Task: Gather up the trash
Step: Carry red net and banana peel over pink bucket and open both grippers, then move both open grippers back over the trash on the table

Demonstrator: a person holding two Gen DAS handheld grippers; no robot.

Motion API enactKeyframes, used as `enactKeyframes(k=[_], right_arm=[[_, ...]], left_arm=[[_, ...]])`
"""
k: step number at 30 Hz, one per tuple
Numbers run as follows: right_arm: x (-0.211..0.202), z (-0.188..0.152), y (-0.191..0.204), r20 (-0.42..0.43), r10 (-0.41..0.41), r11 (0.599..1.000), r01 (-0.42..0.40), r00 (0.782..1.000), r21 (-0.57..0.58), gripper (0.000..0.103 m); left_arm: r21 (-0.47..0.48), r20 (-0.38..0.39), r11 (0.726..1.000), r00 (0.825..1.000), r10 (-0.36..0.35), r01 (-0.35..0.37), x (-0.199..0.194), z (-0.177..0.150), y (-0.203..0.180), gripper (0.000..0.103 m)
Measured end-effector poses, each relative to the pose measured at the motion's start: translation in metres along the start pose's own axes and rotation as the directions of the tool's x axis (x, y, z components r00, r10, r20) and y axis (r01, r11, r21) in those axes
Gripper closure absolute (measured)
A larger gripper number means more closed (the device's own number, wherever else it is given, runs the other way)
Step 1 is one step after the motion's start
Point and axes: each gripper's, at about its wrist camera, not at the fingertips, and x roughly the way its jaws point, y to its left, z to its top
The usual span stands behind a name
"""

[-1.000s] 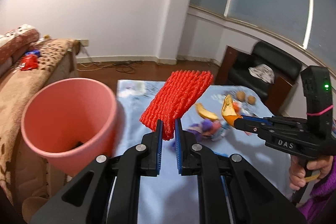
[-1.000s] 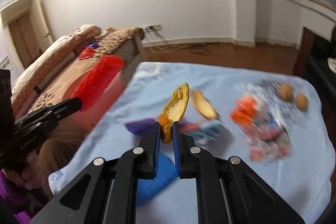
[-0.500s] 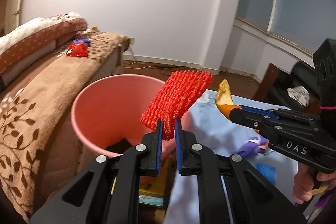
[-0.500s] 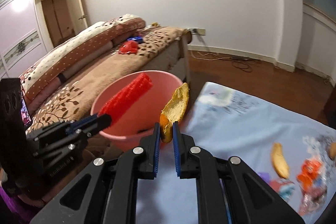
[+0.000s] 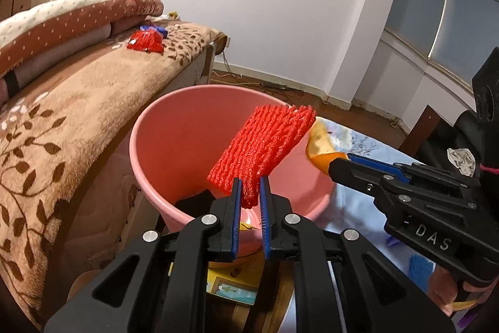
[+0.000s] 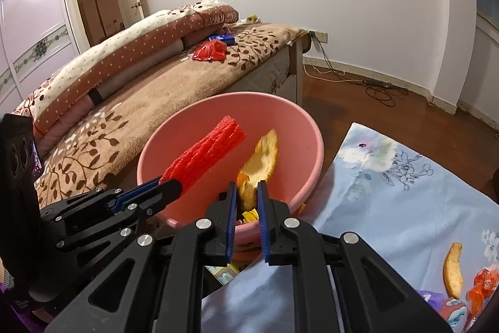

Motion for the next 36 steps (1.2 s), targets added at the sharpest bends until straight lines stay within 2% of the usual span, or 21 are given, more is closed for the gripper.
enactKeyframes(k=[7,12,13,16,26,36], right_arm=[[0.012,0.002,0.001,-0.016,-0.002,1.0,0.002,1.0,-0.001,0.088],[0.013,0.002,0.002,-0.023,-0.004,1.0,0.003,1.0,-0.007,0.086],[0.013,0.002,0.002,-0.024,-0.006,1.0,0.005,1.0,-0.008,0.083],[0.011,0.001,0.001,-0.016,-0.009,1.0,0.009,1.0,-0.004,0.068],[-0.008,-0.003,-0.007,0.013,-0.007,1.0,0.007,1.0,0.023,0.067],[-0.046,-0.022,-0.018,0.038,-0.017,0.998,0.015,0.999,0.057,0.066]], left_arm=[[-0.032,0.001,0.999,1.0,0.013,-0.013,0.003,0.001,0.008,0.091],[-0.067,-0.006,0.998,1.0,0.007,-0.008,0.004,0.001,0.013,0.082],[-0.067,-0.006,0.998,1.0,0.011,-0.012,0.003,0.001,0.012,0.078],[-0.061,0.0,0.998,1.0,0.016,-0.016,0.002,0.001,0.011,0.069],[-0.045,0.012,0.999,1.0,0.014,-0.014,-0.005,0.001,0.004,0.068],[-0.007,0.026,1.0,1.0,0.001,-0.001,-0.017,0.002,-0.012,0.068]])
